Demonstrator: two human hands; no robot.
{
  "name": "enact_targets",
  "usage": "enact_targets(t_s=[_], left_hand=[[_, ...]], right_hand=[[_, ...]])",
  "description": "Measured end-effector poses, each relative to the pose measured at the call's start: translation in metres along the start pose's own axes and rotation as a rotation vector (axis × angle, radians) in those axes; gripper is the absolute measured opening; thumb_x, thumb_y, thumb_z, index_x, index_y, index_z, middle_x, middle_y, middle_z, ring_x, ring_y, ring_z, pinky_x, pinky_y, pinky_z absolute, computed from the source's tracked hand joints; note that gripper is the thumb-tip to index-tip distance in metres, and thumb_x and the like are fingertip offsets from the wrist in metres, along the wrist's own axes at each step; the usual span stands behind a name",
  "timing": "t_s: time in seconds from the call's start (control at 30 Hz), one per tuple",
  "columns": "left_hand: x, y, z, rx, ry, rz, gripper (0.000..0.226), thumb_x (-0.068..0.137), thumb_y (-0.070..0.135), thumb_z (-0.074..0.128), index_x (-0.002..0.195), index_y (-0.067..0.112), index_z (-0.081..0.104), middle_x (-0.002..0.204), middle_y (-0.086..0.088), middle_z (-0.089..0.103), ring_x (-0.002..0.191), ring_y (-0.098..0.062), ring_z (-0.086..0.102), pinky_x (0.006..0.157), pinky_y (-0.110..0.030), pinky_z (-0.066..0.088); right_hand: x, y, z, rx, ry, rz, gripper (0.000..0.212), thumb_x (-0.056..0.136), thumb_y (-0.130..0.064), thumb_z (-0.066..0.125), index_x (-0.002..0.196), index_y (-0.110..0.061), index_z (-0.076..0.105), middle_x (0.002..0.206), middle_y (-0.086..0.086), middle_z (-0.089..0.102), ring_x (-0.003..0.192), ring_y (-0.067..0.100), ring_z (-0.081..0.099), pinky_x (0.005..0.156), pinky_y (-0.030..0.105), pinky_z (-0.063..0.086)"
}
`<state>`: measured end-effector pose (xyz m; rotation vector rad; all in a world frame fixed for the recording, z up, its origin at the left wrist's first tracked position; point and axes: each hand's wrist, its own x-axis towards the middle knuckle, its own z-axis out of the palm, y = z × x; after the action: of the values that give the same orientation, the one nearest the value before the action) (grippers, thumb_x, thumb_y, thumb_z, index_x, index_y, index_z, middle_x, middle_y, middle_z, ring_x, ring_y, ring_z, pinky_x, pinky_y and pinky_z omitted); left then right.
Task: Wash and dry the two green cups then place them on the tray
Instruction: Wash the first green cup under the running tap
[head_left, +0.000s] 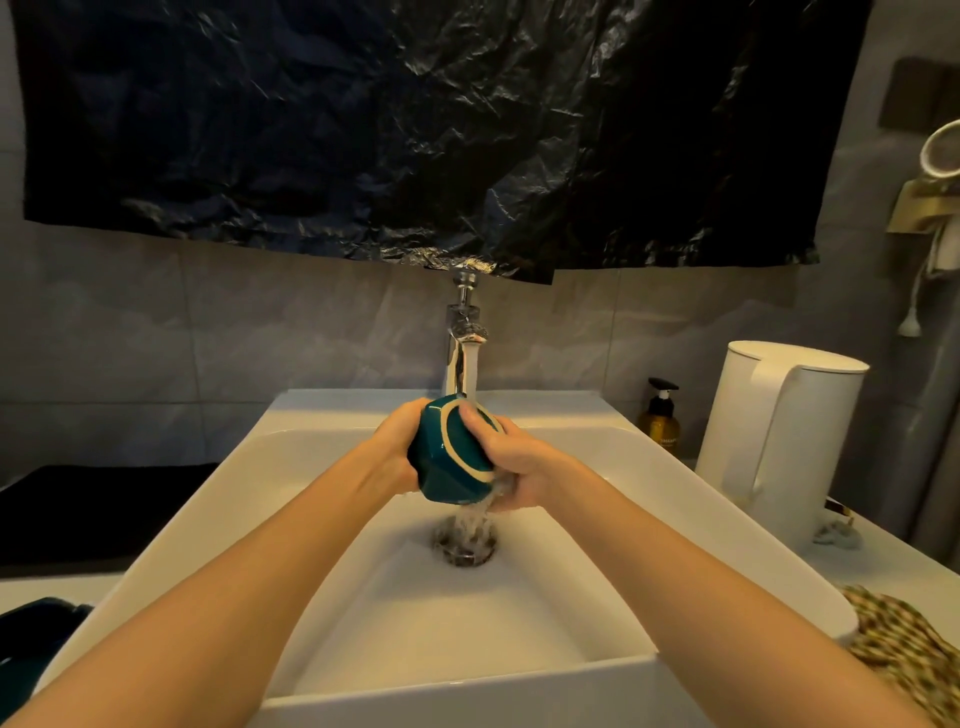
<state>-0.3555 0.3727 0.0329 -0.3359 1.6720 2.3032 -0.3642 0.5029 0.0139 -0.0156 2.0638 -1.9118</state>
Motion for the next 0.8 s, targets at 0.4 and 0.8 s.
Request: enact_targets(t_s=[0.4, 0.8], left_hand=[[-0.004, 0.011, -0.008, -0.131, 0.052, 0.089, 0.021, 0.087, 0.027, 0.054, 0.092, 0.011, 0.066, 0.088, -0.012, 0.067, 0.083, -0.029, 0.061, 0.072, -0.041, 0.051], [-0.002, 0.003, 0.008, -0.059, -0.021, 0.009, 0.021, 0.088, 0.029, 0.057, 0.092, 0.01, 0.067, 0.085, -0.011, 0.068, 0.079, -0.029, 0.063, 0.067, -0.041, 0.051]], right_hand=[[-0.003, -0.002, -0.013, 0.15, -0.307, -0.189, 0.072, 0.096, -0.017, 0.054, 0.149, -0.044, 0.014, 0.143, 0.002, 0.047, 0.119, 0.029, 0.056, 0.103, 0.051, 0.043], [0.0, -0.004, -0.003, -0.314, 0.114, -0.431, 0.067, 0.09, -0.056, 0.051, 0.146, -0.051, 0.015, 0.161, -0.006, 0.008, 0.146, 0.019, 0.016, 0.113, 0.043, 0.033]])
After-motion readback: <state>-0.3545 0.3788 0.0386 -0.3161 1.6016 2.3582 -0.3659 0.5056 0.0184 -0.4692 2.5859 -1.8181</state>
